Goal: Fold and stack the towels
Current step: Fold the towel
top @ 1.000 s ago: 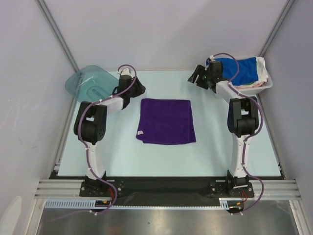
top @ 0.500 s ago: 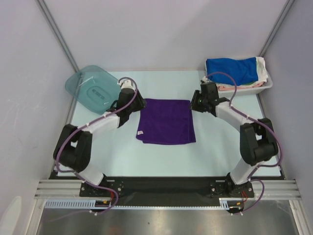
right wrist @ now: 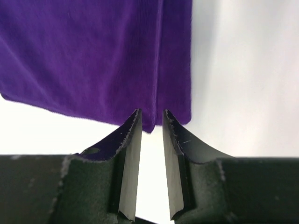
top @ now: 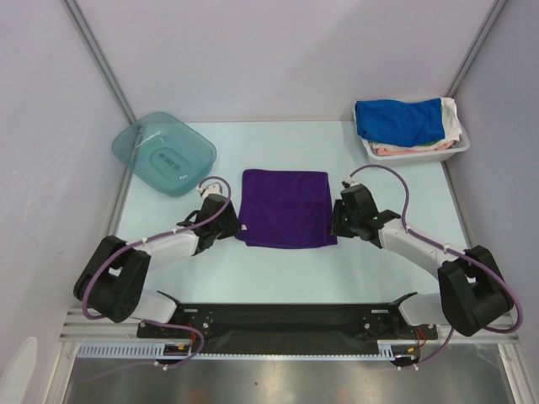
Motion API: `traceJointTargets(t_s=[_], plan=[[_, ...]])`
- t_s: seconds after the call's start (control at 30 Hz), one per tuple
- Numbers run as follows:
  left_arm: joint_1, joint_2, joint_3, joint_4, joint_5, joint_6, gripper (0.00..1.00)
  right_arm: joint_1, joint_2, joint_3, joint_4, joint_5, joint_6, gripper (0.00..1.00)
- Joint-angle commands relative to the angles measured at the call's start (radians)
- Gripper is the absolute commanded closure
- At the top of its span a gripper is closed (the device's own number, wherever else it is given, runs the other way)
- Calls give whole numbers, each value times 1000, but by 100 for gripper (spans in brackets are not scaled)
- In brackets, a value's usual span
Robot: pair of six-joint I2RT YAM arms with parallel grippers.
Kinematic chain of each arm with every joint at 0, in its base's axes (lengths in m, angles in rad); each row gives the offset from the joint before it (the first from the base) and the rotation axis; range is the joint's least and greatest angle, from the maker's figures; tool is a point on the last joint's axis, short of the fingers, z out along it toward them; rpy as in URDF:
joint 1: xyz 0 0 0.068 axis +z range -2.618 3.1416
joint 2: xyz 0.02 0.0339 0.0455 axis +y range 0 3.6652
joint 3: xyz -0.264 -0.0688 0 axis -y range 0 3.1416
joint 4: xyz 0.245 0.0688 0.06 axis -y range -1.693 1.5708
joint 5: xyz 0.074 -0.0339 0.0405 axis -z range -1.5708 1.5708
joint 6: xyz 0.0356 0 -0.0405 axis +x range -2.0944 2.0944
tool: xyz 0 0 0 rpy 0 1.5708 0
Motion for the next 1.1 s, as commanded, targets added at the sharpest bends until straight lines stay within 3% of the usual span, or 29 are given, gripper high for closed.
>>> traceJointTargets(t_s=[0.0,1.07], plan=[[2,-30,-34,62,38,-35,51,38,-29,-25,34,44,46,71],[2,-35,-120,136,104,-44,72,141,48,-124,118,85,146,68]])
